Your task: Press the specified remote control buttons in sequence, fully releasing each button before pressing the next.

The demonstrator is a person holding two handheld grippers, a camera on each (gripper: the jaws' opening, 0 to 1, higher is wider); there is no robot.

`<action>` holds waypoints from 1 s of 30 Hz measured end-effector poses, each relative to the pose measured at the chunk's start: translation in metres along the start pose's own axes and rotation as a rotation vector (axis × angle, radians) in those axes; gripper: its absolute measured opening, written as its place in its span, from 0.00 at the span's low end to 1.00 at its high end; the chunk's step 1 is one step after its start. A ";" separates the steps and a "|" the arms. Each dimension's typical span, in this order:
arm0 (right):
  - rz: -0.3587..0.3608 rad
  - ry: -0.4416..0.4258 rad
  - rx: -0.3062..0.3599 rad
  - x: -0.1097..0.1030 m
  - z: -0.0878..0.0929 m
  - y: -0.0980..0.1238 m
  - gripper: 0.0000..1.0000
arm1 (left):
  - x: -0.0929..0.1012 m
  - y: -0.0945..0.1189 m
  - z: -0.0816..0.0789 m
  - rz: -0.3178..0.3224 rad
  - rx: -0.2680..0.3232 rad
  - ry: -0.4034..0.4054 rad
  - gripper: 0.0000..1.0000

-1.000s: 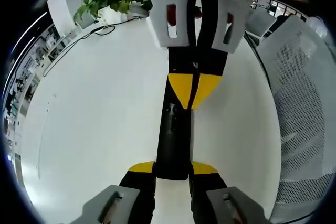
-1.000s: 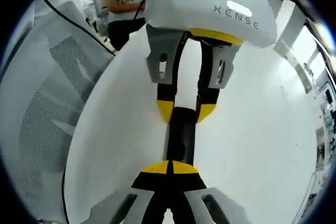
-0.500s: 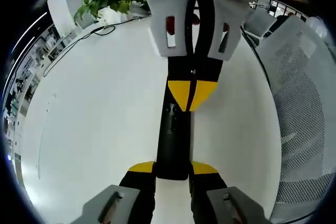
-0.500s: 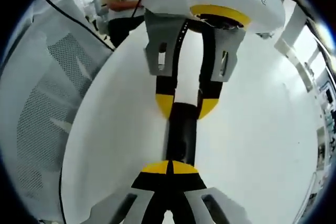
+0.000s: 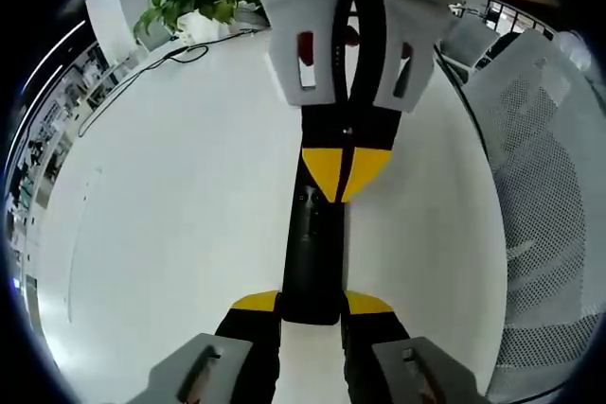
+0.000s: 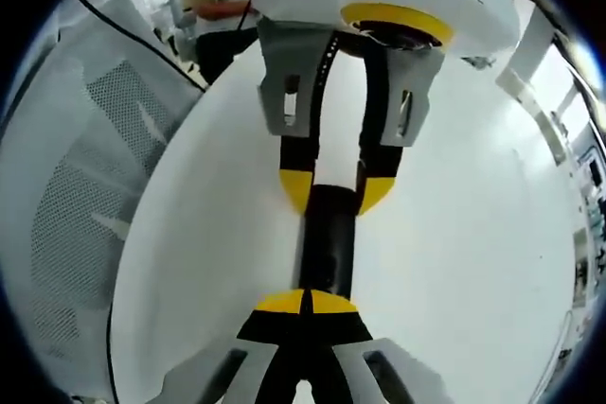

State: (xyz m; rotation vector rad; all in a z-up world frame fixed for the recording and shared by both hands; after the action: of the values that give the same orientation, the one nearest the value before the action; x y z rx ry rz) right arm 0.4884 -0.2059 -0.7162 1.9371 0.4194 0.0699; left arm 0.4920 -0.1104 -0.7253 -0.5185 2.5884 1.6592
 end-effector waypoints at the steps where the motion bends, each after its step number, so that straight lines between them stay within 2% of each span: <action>1: -0.001 0.001 0.000 0.000 0.000 0.000 0.00 | 0.000 0.000 0.000 0.000 0.000 -0.001 0.23; 11: -0.015 0.004 -0.021 0.002 -0.001 0.000 0.00 | 0.001 0.000 0.000 -0.003 -0.002 -0.004 0.23; 30: -0.007 -0.008 -0.002 -0.001 0.001 0.002 0.00 | 0.001 0.000 -0.001 -0.010 0.001 -0.004 0.23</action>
State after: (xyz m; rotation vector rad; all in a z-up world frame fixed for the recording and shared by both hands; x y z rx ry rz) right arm 0.4886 -0.2076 -0.7151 1.9330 0.4206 0.0587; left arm 0.4906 -0.1111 -0.7250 -0.5271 2.5793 1.6543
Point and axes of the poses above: the point that each gripper's makers call its tool centre point, and the gripper's own axes: y roughly backward along the fingers, x roughly to its right, z roughly out of its underside, the point moved 6 cm from there along y, roughly backward along the fingers, and after that the axes turned 11 degrees about -z, right-handed, at the moved point
